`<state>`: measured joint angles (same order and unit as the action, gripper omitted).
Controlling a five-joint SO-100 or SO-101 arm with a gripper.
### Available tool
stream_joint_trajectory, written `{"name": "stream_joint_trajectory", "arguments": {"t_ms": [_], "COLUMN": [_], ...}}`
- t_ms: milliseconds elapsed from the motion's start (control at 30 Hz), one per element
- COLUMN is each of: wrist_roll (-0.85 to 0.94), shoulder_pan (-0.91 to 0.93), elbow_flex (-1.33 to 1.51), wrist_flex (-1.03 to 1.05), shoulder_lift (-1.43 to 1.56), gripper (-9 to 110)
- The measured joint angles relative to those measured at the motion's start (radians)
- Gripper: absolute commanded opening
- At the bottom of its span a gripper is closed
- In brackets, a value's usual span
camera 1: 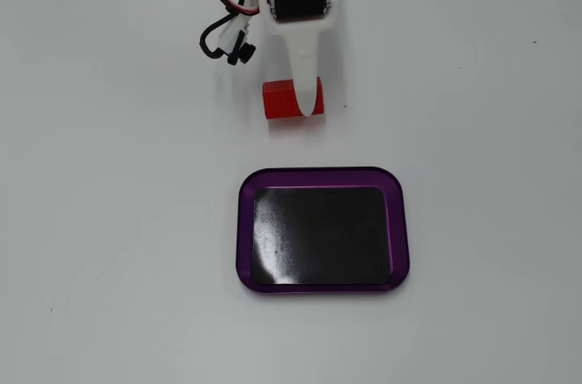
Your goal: Remove the cube from the box.
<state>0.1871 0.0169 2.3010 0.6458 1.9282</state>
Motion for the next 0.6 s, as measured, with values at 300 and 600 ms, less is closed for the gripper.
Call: {"name": "stream_joint_trajectory", "arguments": {"t_ms": [300,600], "wrist_roll": [0.000,0.000], "shoulder_pan": [0.000,-0.015], "elbow_flex": [0.000,-0.011], "wrist_flex": [0.000,0.080], "shoulder_lift": [0.002,0.020], "gripper": [13,13]}}
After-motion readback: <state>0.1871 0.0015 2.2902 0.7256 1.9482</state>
